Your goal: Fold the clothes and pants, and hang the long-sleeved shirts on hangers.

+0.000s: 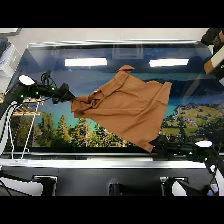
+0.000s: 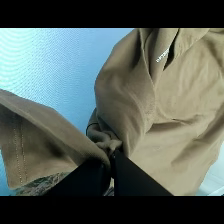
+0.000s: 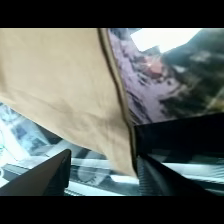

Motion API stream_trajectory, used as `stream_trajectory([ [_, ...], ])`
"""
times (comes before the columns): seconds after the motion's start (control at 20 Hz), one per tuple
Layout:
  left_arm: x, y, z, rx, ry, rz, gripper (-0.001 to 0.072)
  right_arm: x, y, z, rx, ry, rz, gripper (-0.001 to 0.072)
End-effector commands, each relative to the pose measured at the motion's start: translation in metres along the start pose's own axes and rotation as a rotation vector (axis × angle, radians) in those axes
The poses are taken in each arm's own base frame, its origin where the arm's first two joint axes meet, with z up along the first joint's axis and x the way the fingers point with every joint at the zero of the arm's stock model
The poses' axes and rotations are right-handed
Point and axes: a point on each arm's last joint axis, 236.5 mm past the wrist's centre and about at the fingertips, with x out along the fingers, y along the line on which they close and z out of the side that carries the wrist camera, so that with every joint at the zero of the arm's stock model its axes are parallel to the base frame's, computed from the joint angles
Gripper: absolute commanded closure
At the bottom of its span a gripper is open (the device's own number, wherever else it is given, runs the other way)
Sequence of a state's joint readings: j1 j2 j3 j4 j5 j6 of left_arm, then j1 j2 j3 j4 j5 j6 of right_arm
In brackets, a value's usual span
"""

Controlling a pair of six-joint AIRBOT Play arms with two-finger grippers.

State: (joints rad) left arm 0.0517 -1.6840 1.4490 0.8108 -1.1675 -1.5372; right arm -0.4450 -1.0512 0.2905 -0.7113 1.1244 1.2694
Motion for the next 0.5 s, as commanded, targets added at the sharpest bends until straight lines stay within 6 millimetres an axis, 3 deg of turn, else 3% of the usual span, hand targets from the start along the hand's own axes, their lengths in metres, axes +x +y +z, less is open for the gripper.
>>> stream_trajectory([
  [0.0,0.000,0.000,0.000,0.000,0.000,0.000,0.0685,0.009,0.002,0.001,0.023,-0.040,0.052,0.0239],
  [0.05,0.000,0.000,0.000,0.000,-0.001,0.000,0.0685,0.010,0.001,0.003,0.033,-0.052,0.053,0.0264],
  [0.1,0.000,0.000,0.001,0.000,-0.004,0.000,0.0685,0.010,0.001,0.004,0.033,-0.058,0.053,0.0407],
  [0.25,0.000,0.000,0.002,0.000,-0.006,0.000,0.0685,0.019,0.015,0.002,-0.006,-0.058,0.076,0.0450],
  [0.3,0.000,0.000,0.001,0.000,-0.006,0.000,0.0685,0.021,0.027,-0.002,-0.040,-0.047,0.105,0.0688],
  [0.45,-0.005,-0.006,0.004,0.010,-0.020,-0.011,0.0686,0.009,0.072,0.006,-0.124,-0.055,0.200,0.0683],
])
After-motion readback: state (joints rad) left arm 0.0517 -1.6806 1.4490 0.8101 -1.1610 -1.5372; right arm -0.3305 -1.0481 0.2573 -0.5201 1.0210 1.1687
